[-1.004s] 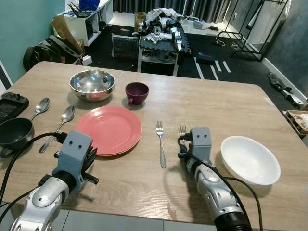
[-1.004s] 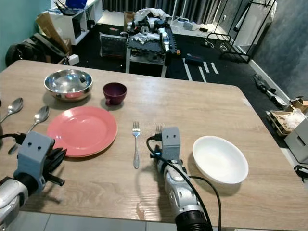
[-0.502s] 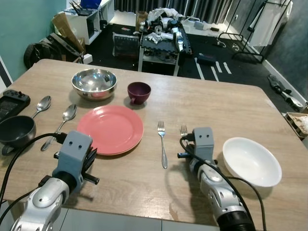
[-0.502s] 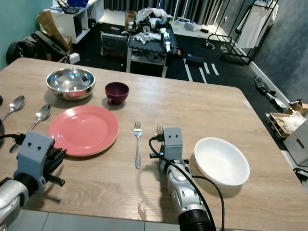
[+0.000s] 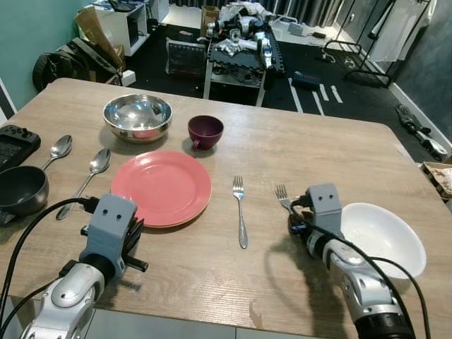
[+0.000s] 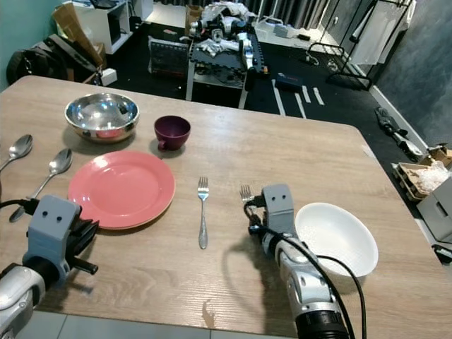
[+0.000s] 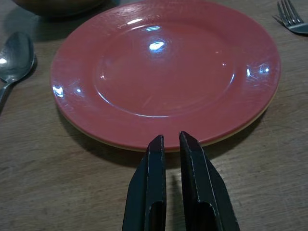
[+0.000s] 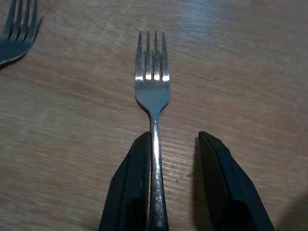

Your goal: Setting the table

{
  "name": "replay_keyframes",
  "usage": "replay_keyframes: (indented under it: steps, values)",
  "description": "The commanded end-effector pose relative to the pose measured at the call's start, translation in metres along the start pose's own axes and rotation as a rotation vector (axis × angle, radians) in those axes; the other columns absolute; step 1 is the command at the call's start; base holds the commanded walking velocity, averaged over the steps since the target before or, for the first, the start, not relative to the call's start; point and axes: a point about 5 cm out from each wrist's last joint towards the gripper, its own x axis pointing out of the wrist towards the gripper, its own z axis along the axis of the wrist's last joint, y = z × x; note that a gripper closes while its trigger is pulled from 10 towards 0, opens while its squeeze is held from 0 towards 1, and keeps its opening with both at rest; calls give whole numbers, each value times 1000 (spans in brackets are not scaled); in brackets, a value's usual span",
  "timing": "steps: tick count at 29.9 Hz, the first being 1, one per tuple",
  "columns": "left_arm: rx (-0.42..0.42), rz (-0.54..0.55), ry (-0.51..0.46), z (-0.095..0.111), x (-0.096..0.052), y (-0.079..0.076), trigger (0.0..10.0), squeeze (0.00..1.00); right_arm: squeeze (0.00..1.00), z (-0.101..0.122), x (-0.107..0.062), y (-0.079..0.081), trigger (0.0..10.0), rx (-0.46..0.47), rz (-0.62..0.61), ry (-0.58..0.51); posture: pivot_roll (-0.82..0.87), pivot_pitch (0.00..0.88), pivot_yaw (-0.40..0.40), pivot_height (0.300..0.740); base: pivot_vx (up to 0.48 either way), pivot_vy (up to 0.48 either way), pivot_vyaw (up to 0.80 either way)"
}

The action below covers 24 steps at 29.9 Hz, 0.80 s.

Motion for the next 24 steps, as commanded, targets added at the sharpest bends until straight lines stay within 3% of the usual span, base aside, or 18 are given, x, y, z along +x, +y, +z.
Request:
replay_keyframes:
  steps: [1,2,3,4,5,6,7,18,21,22,24]
  values:
    - [-7,-15,13,-2,-2,-3,10000,0,0,-72,-7,2,10000,73,-3,327,193,197,-35,740,0,0,0]
    - [-7,-15,13,-2,-2,-3,10000,0,0,-72,-7,2,10000,73,-3,327,193,197,-35,740,0,0,0]
    - [-7,-14,13,-2,-2,-3,10000,0,0,-75,-7,3,9373,79,2,337,195,197,-34,740,0,0,0]
    - [-6,-13,13,-2,-2,-2,10000,0,0,-77,-9,4,4980,83,11,350,195,197,-34,740,0,0,0]
    - [-6,-11,12,-2,-2,-2,10000,0,0,-79,-10,4,2627,82,16,359,195,197,-34,740,0,0,0]
    - [-6,-11,12,-2,-2,-2,10000,0,0,-79,-10,4,2627,82,16,359,195,197,-34,740,0,0,0]
    - [-5,-10,11,-1,-2,-2,10000,0,0,-81,-11,6,0,92,29,372,197,196,-34,740,0,0,0]
    - [-11,-30,-20,6,0,-3,10000,0,0,-82,-13,11,0,117,53,375,198,187,-33,740,0,0,0]
    - [-32,-117,-94,21,-3,-7,10000,0,0,-54,-8,13,0,251,55,220,204,178,-27,740,0,0,0]
    - [-32,-117,-94,21,-3,-7,10000,0,0,-54,-8,13,0,251,55,220,204,178,-27,740,0,0,0]
    - [-40,-176,-134,30,-6,-9,10000,0,0,-27,-7,14,0,311,72,74,205,176,-24,740,0,0,0]
